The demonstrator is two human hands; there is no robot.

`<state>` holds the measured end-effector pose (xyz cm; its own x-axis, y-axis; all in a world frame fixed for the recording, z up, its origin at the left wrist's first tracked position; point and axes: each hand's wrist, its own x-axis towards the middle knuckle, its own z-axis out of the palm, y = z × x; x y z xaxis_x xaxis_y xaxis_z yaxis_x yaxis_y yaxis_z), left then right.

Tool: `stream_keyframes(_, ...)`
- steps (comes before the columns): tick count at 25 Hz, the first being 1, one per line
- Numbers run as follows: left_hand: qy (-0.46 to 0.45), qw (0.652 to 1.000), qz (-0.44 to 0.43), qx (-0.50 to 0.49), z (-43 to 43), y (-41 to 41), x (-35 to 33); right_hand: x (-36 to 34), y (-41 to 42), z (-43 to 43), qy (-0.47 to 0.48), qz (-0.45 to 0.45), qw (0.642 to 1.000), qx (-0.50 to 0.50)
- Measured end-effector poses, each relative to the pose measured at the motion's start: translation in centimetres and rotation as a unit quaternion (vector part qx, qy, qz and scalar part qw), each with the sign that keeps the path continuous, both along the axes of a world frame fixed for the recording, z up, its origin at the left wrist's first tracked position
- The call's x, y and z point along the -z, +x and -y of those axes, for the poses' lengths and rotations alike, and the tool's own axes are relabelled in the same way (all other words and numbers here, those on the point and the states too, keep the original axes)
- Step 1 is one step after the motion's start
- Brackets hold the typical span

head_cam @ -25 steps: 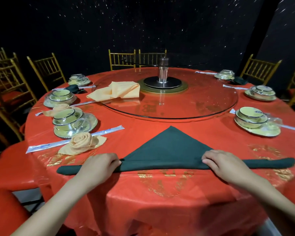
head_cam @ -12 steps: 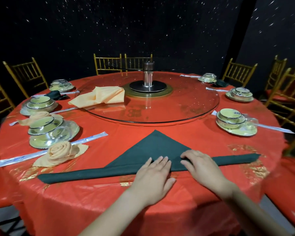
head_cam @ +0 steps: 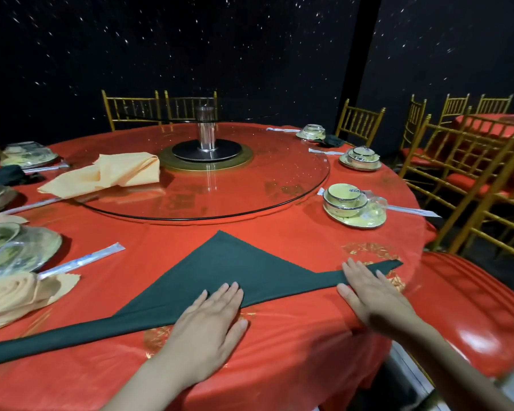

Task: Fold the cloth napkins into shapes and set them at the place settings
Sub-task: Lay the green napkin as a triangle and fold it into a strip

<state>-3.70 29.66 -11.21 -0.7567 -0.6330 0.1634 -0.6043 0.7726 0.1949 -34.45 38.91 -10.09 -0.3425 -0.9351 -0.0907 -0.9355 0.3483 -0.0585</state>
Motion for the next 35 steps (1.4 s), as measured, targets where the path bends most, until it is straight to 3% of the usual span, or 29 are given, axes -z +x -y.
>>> stream_keyframes(7, 0.040, 0.997, -0.071, 0.012, 1.8, 3.1, 0.5, -0.6, 0.5, 0.6, -0.021, -0.061, 0.998, 0.025)
stream_keyframes(10, 0.028, 0.995, -0.094, -0.006, 1.6, 2.6, 0.4, -1.8, 5.1, 2.3, -0.120, -0.062, 0.984, -0.113)
stream_keyframes(12, 0.015, 0.992, -0.121, -0.018, 1.8, 2.2, 0.0, -1.6, 8.8, 3.5, -0.185, -0.058, 0.951, -0.241)
stream_keyframes(15, 0.012, 0.994, -0.110, -0.009, 2.5, 3.8, -0.6, -0.8, 10.8, 4.6, -0.230, -0.027, 0.922, -0.311)
stream_keyframes(20, -0.007, 0.996, -0.090, 0.016, 3.6, 9.4, -0.8, -0.1, 9.6, 4.8, -0.263, 0.008, 0.907, -0.328)
stream_keyframes(25, 0.041, 0.992, -0.121, -0.005, 2.9, 14.0, -0.1, 0.3, 9.6, 4.5, -0.299, 0.031, 0.900, -0.316)
stream_keyframes(29, 0.007, 0.987, -0.144, -0.068, 2.7, 17.2, -0.2, 0.6, 9.9, 4.6, -0.326, 0.052, 0.893, -0.305)
stream_keyframes(35, -0.046, 0.987, -0.139, -0.064, 1.6, 18.7, -0.6, 0.1, 9.6, 3.5, -0.296, 0.065, 0.901, -0.310)
